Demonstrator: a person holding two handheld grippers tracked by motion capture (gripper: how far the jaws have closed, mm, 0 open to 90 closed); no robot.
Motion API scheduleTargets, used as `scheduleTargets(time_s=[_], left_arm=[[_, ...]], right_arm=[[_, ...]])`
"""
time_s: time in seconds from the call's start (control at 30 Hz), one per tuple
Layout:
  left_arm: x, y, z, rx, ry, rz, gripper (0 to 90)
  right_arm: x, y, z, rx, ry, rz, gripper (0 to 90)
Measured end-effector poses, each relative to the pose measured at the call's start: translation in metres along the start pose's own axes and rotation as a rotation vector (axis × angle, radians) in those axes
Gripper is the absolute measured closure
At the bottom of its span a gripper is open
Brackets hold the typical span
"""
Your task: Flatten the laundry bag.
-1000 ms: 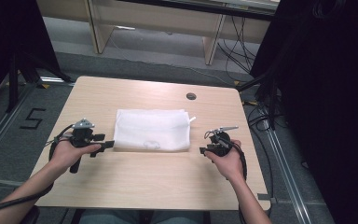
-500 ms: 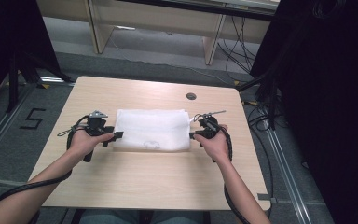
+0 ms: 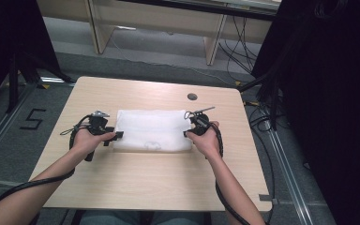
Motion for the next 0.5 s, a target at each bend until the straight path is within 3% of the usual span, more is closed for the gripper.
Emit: scheduleTargets(time_s=[0.03, 0.1, 0.2, 0.23, 0.27, 0.3, 0.37, 0.43, 0.47, 0.5], left_arm=[[0.000, -0.001, 0.003, 0.010, -0.005, 0.025, 50.9], [-0.001, -0.002, 0.005, 0.022, 0.005, 0.029, 52.8], [-0.002, -0.004, 0.010, 0.037, 0.002, 0.050, 60.2], [-0.002, -0.005, 0.010, 0.040, 0.002, 0.052, 61.1], [-0.002, -0.005, 0.010, 0.040, 0.002, 0.052, 62.6], [-0.002, -0.005, 0.011, 0.042, 0.000, 0.051, 62.6], [-0.003, -0.006, 0.011, 0.048, -0.004, 0.057, 66.8], [-0.004, -0.008, 0.013, 0.059, -0.005, 0.072, 69.6], [-0.004, -0.009, 0.014, 0.069, -0.005, 0.082, 69.6], [-0.004, -0.009, 0.015, 0.075, -0.004, 0.091, 72.6]], right_arm=[[0.000, -0.001, 0.002, 0.015, 0.000, -0.006, 71.3], [-0.001, -0.002, 0.004, 0.001, 0.001, -0.014, 74.6], [0.002, -0.003, 0.000, 0.055, -0.001, 0.014, 83.3], [0.001, -0.004, -0.001, 0.046, 0.015, -0.006, 84.0], [0.004, -0.006, -0.003, 0.070, 0.026, 0.045, 84.8], [0.004, -0.006, -0.003, 0.070, 0.026, 0.045, 84.8], [0.001, -0.011, -0.004, 0.044, 0.039, -0.035, 88.3], [0.003, -0.012, -0.006, 0.060, 0.049, -0.016, 88.3], [0.007, -0.015, -0.009, 0.092, 0.053, 0.036, 88.4], [0.007, -0.018, -0.009, 0.089, 0.049, 0.022, 88.7]])
Point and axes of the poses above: each handheld gripper's, and its own axes: z roughly forward along the jaws, y roughly out of its top, x roughly to its left, the point moved 3 cm from there along z, roughly forward along the jaws, and after that the axes turned 11 degrees about -x, right-handed, at the moved point
